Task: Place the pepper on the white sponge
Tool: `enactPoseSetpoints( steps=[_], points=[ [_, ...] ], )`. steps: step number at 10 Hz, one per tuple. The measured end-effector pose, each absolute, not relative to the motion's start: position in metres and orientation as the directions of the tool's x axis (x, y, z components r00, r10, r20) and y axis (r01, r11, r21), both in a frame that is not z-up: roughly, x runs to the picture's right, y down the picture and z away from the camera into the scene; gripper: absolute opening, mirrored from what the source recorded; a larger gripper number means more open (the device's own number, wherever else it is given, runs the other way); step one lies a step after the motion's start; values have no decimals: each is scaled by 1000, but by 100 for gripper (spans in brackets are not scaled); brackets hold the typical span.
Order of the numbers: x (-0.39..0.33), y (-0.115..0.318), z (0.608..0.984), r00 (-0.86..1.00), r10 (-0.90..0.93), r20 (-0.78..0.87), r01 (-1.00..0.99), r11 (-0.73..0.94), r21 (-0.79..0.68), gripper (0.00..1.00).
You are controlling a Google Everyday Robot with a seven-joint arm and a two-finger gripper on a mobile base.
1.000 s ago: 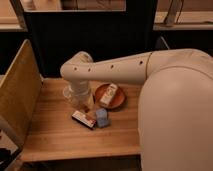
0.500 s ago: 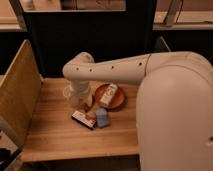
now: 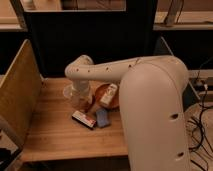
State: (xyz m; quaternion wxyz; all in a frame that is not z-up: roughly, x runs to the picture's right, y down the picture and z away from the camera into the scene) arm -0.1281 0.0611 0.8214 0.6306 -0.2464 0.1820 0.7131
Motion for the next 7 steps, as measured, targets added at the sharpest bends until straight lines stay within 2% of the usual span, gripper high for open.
enactPoseSetpoints(
  steps=[3, 7],
  points=[
    [-83, 52, 843, -207, 791, -576, -974, -221, 47, 65],
    [-73, 67, 840, -268, 744, -612, -956, -282, 76, 65]
  ],
)
